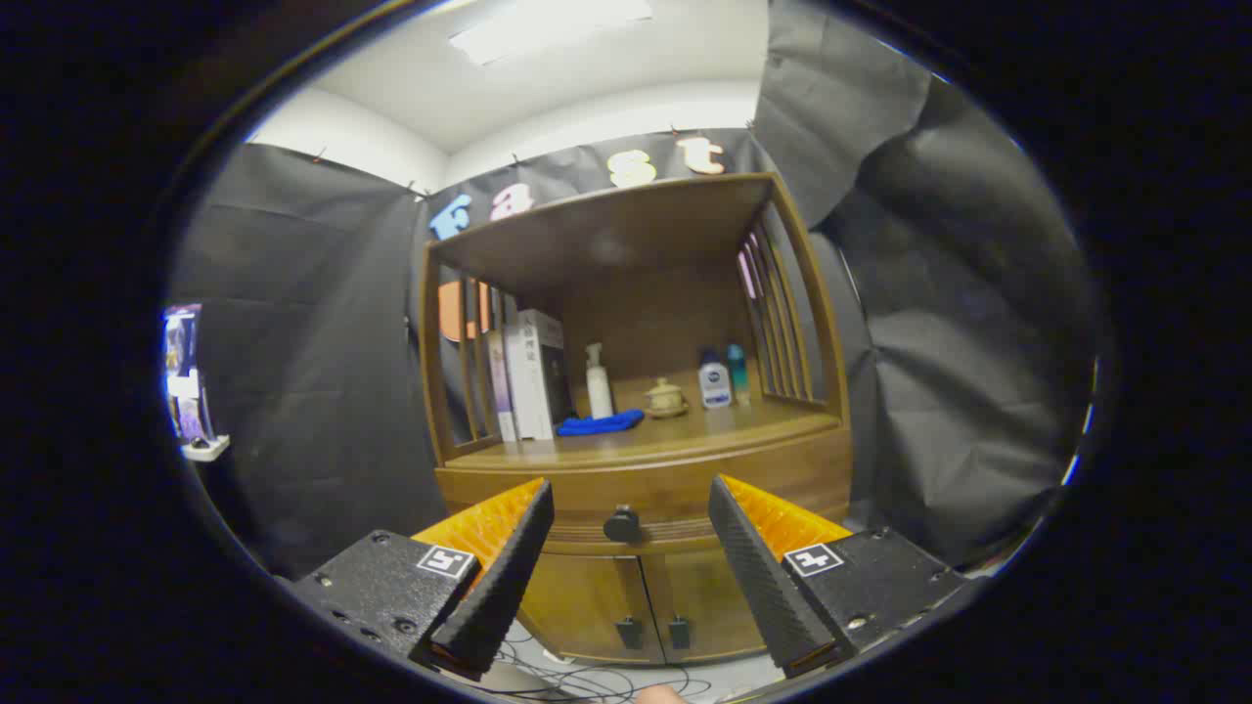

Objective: Pull open the drawer, take out the items inside it, and place them on the countertop above the cabinet.

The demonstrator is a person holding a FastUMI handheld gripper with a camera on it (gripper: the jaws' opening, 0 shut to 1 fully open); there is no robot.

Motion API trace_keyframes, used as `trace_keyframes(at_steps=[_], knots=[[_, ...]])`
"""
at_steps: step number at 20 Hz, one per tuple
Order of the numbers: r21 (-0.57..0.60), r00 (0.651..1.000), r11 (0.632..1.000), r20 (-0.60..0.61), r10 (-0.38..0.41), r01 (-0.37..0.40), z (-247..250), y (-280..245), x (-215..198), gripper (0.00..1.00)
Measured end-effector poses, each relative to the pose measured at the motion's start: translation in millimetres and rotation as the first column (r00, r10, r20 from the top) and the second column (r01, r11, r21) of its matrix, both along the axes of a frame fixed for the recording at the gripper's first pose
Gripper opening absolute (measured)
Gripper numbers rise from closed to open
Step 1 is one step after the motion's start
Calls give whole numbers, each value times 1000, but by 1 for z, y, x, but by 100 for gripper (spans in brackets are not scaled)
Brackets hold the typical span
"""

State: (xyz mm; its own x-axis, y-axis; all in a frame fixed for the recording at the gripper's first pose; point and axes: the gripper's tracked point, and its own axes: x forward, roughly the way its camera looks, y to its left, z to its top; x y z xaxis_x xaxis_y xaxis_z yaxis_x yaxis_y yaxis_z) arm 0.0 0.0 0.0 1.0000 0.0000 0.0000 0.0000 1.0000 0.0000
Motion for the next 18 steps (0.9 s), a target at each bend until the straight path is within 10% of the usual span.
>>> trace_keyframes(at_steps=[18], knots=[[-71,1000,997,-27,-9,7,-19,2,5,100]])
